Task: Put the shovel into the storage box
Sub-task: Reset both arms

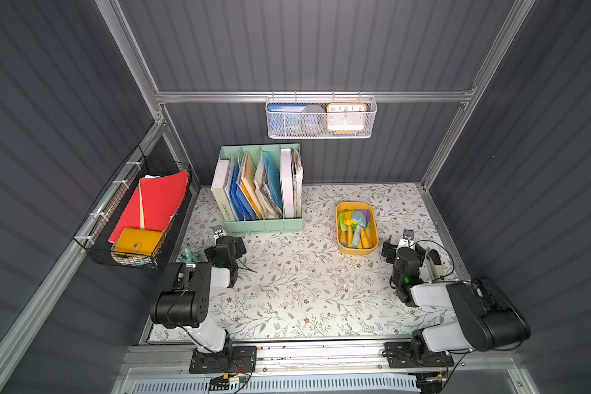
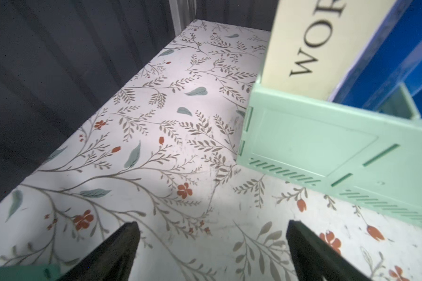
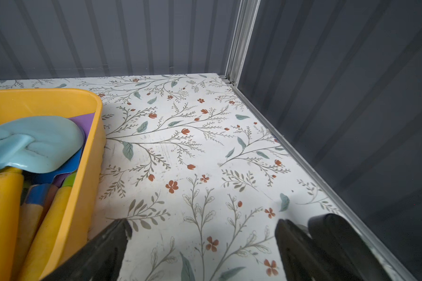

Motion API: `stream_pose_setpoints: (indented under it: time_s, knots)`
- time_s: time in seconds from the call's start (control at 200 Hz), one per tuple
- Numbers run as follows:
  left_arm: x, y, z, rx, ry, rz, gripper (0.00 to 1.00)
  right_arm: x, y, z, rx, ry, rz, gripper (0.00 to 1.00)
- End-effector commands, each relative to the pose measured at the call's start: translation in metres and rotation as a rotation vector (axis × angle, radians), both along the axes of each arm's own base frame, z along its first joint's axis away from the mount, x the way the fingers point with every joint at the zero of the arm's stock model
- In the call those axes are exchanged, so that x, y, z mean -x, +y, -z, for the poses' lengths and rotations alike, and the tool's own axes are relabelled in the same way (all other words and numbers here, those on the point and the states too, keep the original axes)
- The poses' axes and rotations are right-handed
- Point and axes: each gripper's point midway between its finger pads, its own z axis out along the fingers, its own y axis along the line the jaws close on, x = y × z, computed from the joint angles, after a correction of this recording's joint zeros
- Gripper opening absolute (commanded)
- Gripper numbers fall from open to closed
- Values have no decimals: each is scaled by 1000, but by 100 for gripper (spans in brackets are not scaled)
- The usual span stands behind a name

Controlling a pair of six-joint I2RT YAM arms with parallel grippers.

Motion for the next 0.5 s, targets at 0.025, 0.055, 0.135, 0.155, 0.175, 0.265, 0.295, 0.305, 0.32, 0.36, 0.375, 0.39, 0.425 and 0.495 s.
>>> stream_pose_setpoints:
  time_s: [0.025,0.055,0.135,0.155,0.175,0.265,0.295,0.305,0.32,0.36,0.375,0.39,0.425,0.495]
  knots:
    - [-12,-8,-12,-3,-76,83,100,-14,7,-17,-42,-153,-80,99]
    - [-13,-8,-13,-5,-83,89,100,-15,4,-12,-57,-115,-59,99]
    - [-13,-7,-11,5,-71,86,100,-27,-1,-5,-75,20,-17,99]
    - [-13,-7,-11,3,-73,86,100,-27,-2,-5,-93,25,-24,99]
    - [-12,-7,-11,5,-67,83,100,-26,-3,-6,-101,15,-27,99]
    - [-13,-7,-11,5,-68,83,100,-28,-4,-8,-91,-20,-25,99]
    - [-12,-7,-10,5,-63,83,100,-29,-4,-8,-87,-30,-27,99]
    - [-12,-7,-10,5,-62,84,100,-29,-4,-9,-87,-38,-28,99]
    - [-12,-7,-10,5,-61,83,100,-29,-4,-9,-84,-45,-31,99]
    - [-13,-7,-11,4,-66,83,100,-28,-2,-9,-75,-58,-44,99]
    - [-12,-7,-11,4,-65,83,100,-29,-2,-10,-73,-59,-45,99]
    - [-12,-6,-10,4,-63,82,100,-29,-2,-9,-74,-54,-46,99]
    - [-12,-7,-10,4,-63,83,100,-30,-2,-7,-81,-38,-43,99]
    - [-11,-4,-10,1,-63,68,100,-31,-3,-6,-95,-19,-41,99]
